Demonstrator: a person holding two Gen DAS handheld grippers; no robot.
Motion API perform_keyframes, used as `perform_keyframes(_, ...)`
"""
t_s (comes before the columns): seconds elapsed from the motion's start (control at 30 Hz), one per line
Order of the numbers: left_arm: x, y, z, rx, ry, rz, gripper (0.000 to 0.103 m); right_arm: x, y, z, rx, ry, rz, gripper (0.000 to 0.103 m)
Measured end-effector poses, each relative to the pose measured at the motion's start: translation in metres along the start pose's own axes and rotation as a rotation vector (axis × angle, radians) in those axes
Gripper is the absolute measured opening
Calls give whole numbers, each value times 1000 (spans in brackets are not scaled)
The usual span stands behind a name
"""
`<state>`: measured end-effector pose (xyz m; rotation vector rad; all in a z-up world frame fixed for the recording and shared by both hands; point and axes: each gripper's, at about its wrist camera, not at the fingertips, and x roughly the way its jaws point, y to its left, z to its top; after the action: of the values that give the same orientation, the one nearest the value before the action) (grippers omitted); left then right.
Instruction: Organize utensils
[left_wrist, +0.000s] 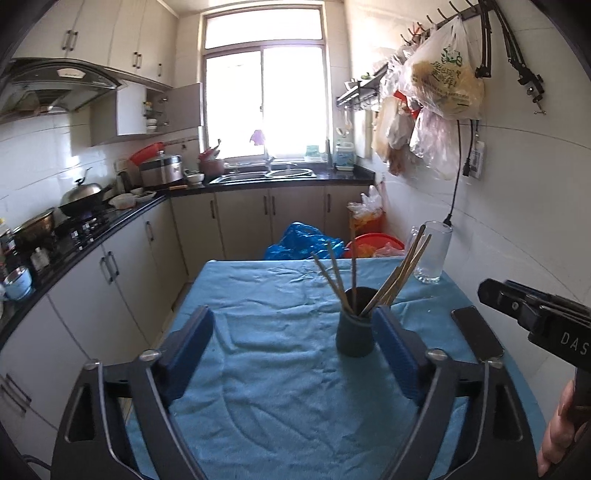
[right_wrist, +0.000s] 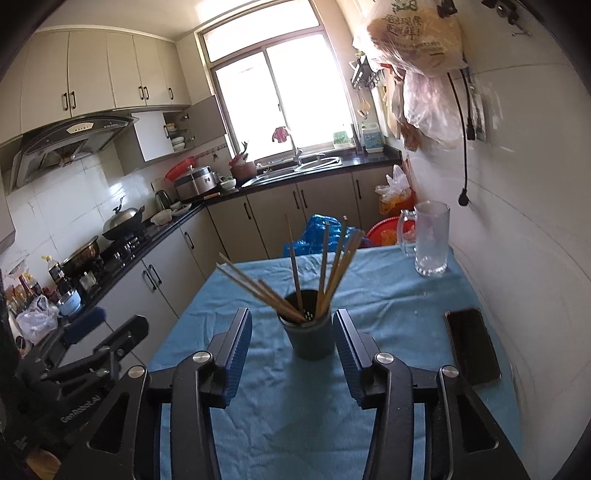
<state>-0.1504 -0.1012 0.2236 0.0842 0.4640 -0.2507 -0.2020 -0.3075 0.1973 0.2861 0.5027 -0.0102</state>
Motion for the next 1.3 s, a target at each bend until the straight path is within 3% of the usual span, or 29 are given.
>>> perform_keyframes(0.3, -48, 7, -15, -86, -103, 67, 103, -10, -18, -38, 50, 32, -40, 54)
perform_keyframes(0.43, -65, 3, -23, -74, -137, 155, 103, -11, -23, -55, 65, 48, -65, 57)
perform_keyframes(0.6, -79, 3, -36, -76, -143, 190, 103, -14, -28, -65, 70, 45, -107, 60)
perform_keyframes(0.73, -74, 8, -47, -117, -98, 145, 103, -20, -27, -74, 32, 29, -162, 66)
perform_keyframes(0.87, -56, 8, -57, -116, -38, 150, 103, -17, -21, -84, -18, 43, -196, 67)
perform_keyframes(1.3, -9, 1, -82, -90, 123, 134, 103, 7, -20, -104, -36, 116, -238, 69)
